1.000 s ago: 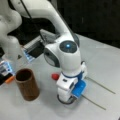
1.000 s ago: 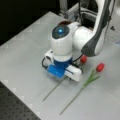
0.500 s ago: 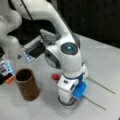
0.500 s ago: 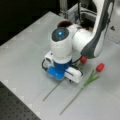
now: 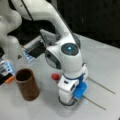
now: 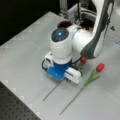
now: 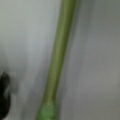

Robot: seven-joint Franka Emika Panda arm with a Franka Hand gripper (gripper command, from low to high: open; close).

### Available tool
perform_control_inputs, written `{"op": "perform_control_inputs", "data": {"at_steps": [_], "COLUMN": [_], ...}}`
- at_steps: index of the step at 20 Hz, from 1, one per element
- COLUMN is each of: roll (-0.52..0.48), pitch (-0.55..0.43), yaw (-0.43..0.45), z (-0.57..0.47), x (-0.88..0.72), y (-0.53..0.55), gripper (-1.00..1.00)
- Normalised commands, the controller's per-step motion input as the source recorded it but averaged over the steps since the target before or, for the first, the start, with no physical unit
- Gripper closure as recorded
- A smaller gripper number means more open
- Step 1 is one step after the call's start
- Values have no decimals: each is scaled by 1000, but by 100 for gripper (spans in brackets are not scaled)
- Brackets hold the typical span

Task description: Flower insertion into a vase

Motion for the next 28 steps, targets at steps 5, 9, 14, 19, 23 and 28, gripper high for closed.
{"op": "perform_control_inputs", "data": {"at_steps": [5, 9, 14, 19, 23, 28], "roll": [6, 9, 37, 54, 39, 5], "pitch": [17, 58, 99, 65, 36, 31], "yaw": [-90, -68, -48, -60, -88, -121], "z": [27, 185, 338, 361, 359, 344], "x": [47, -62, -162, -176, -179, -181], "y": [59, -48, -127, -59, -22, 4], "gripper": [100, 100, 100, 100, 100, 100]}}
